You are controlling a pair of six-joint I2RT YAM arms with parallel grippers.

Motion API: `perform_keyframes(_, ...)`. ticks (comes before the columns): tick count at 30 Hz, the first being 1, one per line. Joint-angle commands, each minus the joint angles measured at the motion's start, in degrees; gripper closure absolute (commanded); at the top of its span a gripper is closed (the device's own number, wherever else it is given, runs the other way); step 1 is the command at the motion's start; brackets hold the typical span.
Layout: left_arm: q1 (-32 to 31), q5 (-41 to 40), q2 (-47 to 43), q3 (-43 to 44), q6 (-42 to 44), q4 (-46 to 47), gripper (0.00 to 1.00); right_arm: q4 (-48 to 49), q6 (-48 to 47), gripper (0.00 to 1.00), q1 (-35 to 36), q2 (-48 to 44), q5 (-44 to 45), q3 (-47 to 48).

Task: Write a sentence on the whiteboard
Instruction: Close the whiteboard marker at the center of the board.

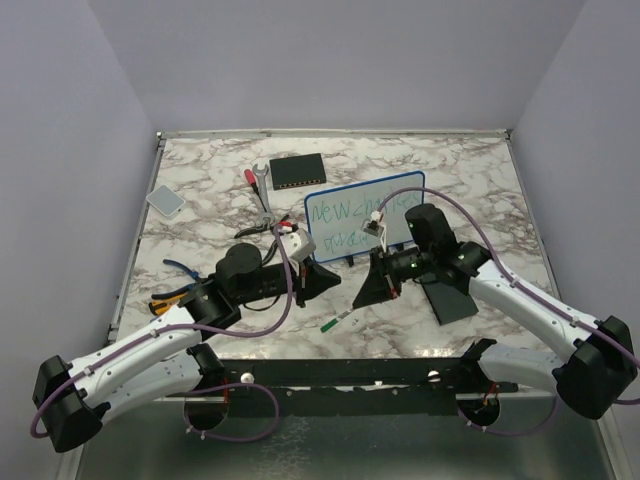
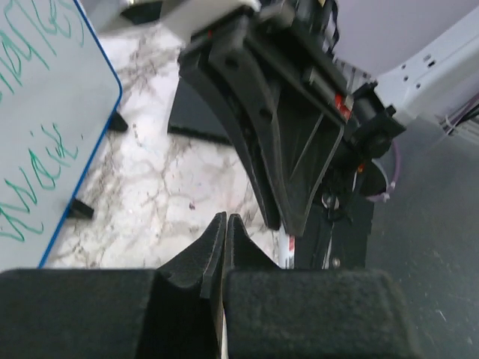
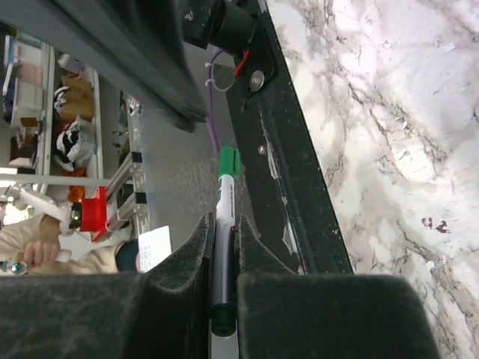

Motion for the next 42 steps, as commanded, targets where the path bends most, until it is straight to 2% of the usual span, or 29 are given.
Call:
perform_keyframes(1,0.0,-2.2,-0.4,1.2,-0.9,8.8,1.00,2.1,2.1,0.99,0.9,0.0,-1.1,-1.1)
perform_keyframes(7,-0.1,-4.2,-1.1,1.2,-1.1,5.1,1.00,-0.8,0.5,0.99,0.9,-2.4,7.0,-0.1)
perform_keyframes(11,0.0,-8.6,-2.3,1.8,-2.2,-1.0,0.76,-2.6,0.6,0.99,0.9,-4.7,15.9,1.1)
perform_keyframes(16,0.0,-9.3,-5.1,0.6,-3.6,-7.2,0.38,-4.8,-2.0,0.99,0.0,-4.9,18.9,2.4)
perform_keyframes(18,0.0,-7.7,-4.9,1.0,-3.7,-9.4,0.31,-6.6,-3.0,0.99,-0.9,-3.8,18.3,3.7)
perform_keyframes(31,-0.1,6.7,5.2,6.8,4.1,-14.4,0.31,-8.4,-4.4,0.99,-2.0,-4.1,9.5,7.4)
perform_keyframes(39,-0.4,7.0,8.3,7.3,5.5,-15.5,0.31,-9.4,-5.2,0.99,-2.1,-4.8,6.9,7.6)
perform_keyframes(42,-0.8,7.6,9.3,7.4,5.7,-15.8,0.36,-10.0,-5.8,0.99,-2.1,-4.4,6.5,8.1)
